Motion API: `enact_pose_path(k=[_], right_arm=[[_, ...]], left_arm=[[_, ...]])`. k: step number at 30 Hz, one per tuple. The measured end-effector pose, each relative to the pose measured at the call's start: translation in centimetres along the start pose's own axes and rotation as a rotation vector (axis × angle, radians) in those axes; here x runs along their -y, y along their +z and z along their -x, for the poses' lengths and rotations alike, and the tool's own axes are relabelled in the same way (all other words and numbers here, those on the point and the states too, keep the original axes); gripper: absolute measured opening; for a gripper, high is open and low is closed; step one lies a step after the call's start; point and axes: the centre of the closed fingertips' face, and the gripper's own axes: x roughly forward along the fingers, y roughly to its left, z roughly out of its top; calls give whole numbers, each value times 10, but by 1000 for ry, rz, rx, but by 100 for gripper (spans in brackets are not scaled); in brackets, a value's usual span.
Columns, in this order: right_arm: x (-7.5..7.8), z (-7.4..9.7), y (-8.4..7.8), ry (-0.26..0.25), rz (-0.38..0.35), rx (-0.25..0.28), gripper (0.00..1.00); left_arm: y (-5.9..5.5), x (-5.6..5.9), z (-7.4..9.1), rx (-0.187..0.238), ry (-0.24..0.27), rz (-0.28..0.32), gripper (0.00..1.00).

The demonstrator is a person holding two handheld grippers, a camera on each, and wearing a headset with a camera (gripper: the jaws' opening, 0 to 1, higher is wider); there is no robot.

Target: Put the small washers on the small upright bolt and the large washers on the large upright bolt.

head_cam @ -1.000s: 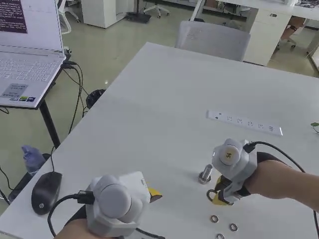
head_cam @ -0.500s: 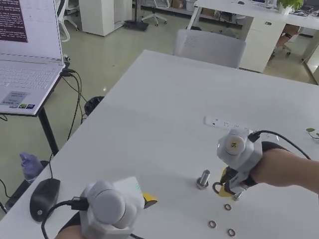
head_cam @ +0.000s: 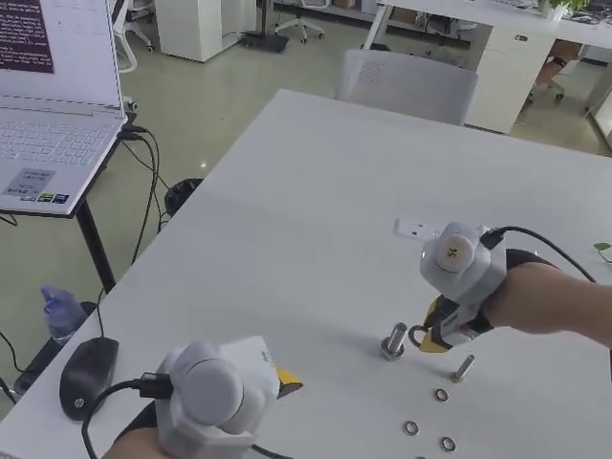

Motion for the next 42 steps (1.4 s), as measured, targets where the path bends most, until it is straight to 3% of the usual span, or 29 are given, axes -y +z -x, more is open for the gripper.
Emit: enact_pose_path(k=[7,15,42], right_arm=[[8,-7,12,-5,9,7,22],[17,-19,13,0,7,-3,22],[12,-42,9,21,15,-25,22]], left_arm=[[3,-3,1,1,1,-3,68],[4,-3,-1,-1,-7,0,68],[-7,-11,2,-12,-8,28,66]])
